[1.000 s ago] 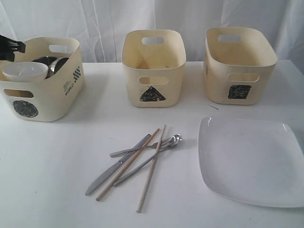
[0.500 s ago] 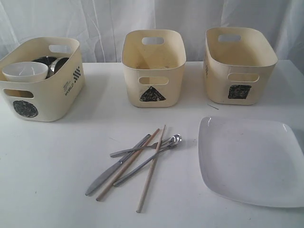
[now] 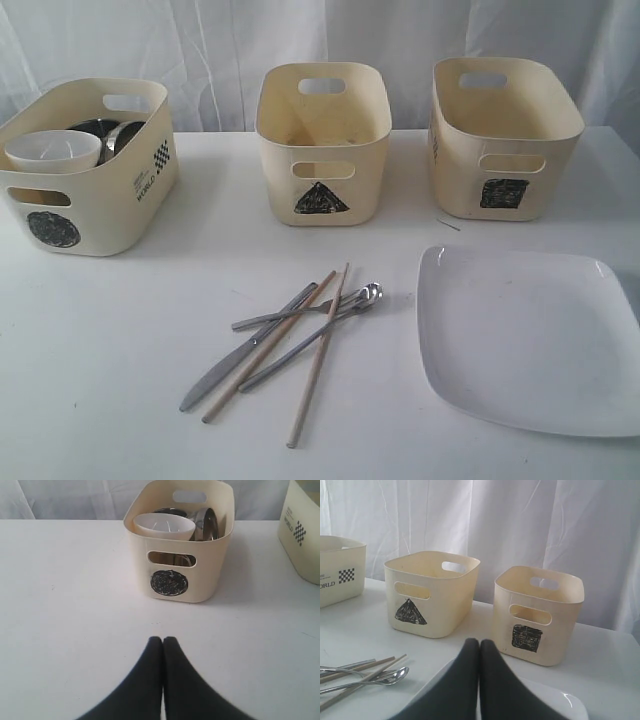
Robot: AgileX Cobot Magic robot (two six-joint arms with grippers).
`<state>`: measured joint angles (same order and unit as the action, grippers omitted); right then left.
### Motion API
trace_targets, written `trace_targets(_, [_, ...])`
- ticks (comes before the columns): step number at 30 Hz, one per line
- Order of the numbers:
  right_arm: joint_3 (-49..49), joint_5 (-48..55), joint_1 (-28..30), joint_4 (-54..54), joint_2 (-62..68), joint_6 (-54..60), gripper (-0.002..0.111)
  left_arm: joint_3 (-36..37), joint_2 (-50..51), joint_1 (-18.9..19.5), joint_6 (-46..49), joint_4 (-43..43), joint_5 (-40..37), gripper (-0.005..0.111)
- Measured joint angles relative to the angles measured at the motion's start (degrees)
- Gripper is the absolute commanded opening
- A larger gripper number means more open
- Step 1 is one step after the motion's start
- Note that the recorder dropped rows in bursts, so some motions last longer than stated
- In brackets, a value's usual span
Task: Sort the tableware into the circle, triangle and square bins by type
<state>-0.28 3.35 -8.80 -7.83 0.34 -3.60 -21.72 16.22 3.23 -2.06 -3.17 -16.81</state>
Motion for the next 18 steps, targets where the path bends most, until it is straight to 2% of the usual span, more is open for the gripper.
trace_targets(4, [0.0,0.0,0.0,0.0,0.0,0.0,0.0,0.0,-3.67,0.0,-0.21,-0.09,-2.72,0.0])
trace_targets(11, [0.0,0.0,0.0,0.0,0.0,0.0,0.0,0.0,-3.95,0.0,-0.21,-0.09,-2.52,0.0])
trace_targets(15, [0.0,0.0,0.0,0.0,0.0,0.0,0.0,2.63,-3.95,0.0,-0.21,0.58,1.37,0.0])
trace_targets(18, [0.0,0.0,0.0,0.0,0.0,0.0,0.0,8.34,-4.29,0.0,-0.21,0.91,7.84,0.0])
